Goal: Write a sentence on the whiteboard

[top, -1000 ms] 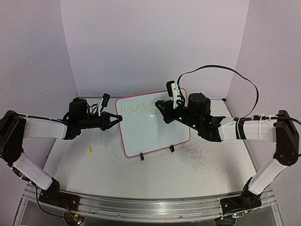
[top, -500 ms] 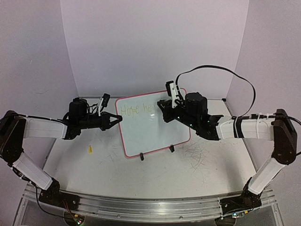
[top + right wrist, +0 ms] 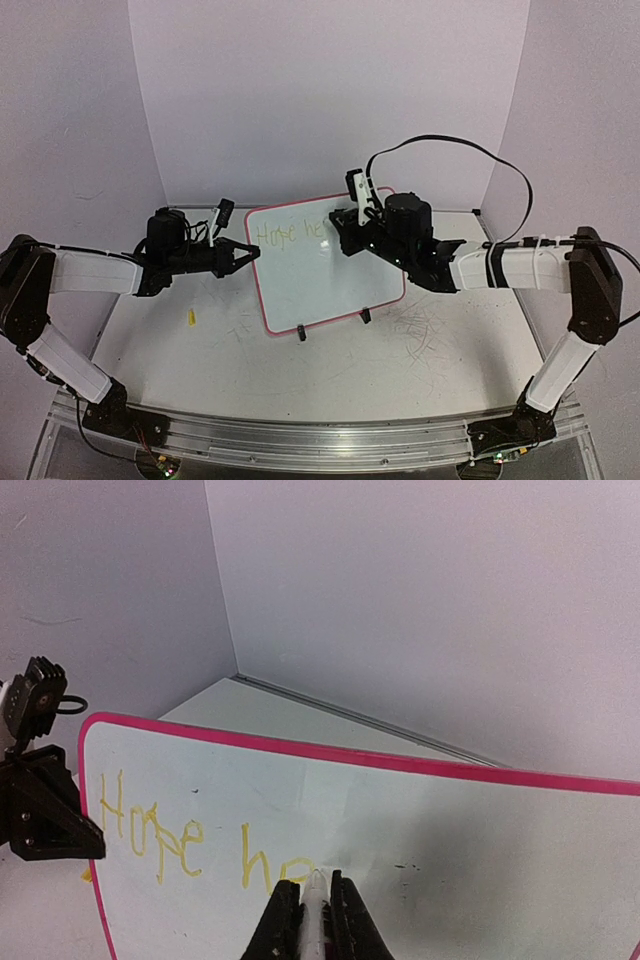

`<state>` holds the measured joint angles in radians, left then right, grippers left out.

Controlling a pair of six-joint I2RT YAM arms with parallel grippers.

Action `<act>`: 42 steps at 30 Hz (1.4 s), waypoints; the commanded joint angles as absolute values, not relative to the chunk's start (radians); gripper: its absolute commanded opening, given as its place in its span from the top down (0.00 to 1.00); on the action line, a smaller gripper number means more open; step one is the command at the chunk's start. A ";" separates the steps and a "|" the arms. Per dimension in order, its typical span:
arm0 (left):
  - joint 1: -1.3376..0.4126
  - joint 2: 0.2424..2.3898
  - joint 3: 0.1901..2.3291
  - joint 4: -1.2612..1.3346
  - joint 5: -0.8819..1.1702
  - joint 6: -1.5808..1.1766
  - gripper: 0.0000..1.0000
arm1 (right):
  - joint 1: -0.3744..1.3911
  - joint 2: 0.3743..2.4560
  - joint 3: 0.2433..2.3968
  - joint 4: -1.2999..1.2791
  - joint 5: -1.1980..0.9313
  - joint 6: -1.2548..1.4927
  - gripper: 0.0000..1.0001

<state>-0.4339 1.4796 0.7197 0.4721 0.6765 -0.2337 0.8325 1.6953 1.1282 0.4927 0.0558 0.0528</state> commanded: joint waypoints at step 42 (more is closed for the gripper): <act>-0.439 1.465 0.756 0.442 0.559 -0.126 1.00 | 0.834 1.681 1.092 0.503 0.139 0.103 1.00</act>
<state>-0.4381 1.4796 0.7198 0.4680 0.6635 -0.2331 0.8345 1.7050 1.0725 0.4946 0.1035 0.1045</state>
